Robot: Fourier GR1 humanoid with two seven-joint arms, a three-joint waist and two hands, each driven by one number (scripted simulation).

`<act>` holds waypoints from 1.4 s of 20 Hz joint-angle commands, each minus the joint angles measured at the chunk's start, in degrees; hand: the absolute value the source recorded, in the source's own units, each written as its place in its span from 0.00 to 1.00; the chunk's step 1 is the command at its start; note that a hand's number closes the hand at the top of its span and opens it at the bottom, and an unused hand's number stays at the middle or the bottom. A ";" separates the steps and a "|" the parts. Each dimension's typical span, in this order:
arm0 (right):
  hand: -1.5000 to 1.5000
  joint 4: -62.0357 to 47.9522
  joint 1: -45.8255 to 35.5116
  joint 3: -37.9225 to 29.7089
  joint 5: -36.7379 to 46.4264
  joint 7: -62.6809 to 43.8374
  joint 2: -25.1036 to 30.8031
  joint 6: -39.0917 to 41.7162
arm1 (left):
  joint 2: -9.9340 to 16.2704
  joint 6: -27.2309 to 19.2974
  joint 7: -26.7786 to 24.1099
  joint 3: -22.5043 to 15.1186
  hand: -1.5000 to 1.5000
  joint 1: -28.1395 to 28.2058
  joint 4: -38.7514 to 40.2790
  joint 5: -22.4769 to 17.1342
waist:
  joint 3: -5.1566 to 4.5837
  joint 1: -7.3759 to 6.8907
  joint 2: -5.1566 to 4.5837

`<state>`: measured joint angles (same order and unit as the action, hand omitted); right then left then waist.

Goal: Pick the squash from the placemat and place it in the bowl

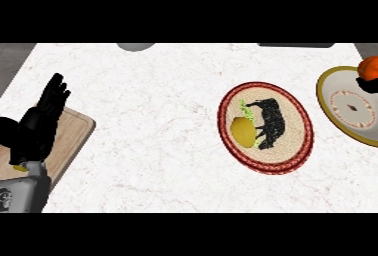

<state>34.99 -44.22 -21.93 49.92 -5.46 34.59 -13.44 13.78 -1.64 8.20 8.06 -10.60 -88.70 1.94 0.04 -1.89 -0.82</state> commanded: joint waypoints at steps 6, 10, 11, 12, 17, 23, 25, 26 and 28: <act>0.00 -17.99 -1.74 -2.77 -1.33 5.61 4.71 6.06 | -0.66 0.39 -2.13 -0.72 0.50 0.17 1.86 0.76 | 0.15 -0.67 -0.32; 0.00 -17.83 -1.07 -8.63 -8.31 15.69 5.18 7.24 | -0.23 -0.15 -2.40 1.16 0.50 -0.36 2.55 -0.01 | 0.16 0.11 -0.07; 0.00 -18.17 -2.16 -10.91 -10.53 16.09 6.48 8.53 | -0.72 -0.26 -2.36 -0.03 0.50 0.21 2.24 0.88 | 0.21 -0.05 -0.16; 0.00 -18.21 -1.15 -13.93 -13.45 17.78 5.79 7.01 | -0.49 -0.10 -0.26 -0.17 0.50 0.17 0.20 0.50 | 0.34 -0.27 -0.16; 0.00 -15.97 -1.88 -27.01 -27.36 24.41 7.49 9.98 | -0.43 -0.81 -0.25 0.95 0.50 0.59 1.61 0.41 | 0.36 2.02 0.43; 0.00 -20.18 4.76 -31.91 -33.24 26.01 15.39 21.53 | -1.02 -0.51 -2.81 0.54 0.50 1.50 2.39 0.87 | 0.15 1.28 0.22; 0.00 -21.20 9.75 -33.09 -34.41 28.74 17.56 24.65 | -0.07 0.32 -0.95 1.37 0.50 1.35 0.84 -0.26 | 0.18 1.39 0.27; 0.00 -21.87 11.09 -33.33 -34.72 29.74 17.83 25.00 | -2.33 -1.89 -0.17 -0.97 0.50 3.21 -3.08 1.75 | 0.23 0.92 0.30; 0.00 -22.48 13.17 -34.45 -36.42 29.67 20.97 30.29 | -0.51 -0.84 0.50 0.73 0.50 -0.40 0.43 0.80 | 0.22 1.54 0.27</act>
<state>14.40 -35.53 -54.15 16.26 22.64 51.02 10.01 13.39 -2.06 8.02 8.87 -9.59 -88.81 2.37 0.24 -0.52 -0.47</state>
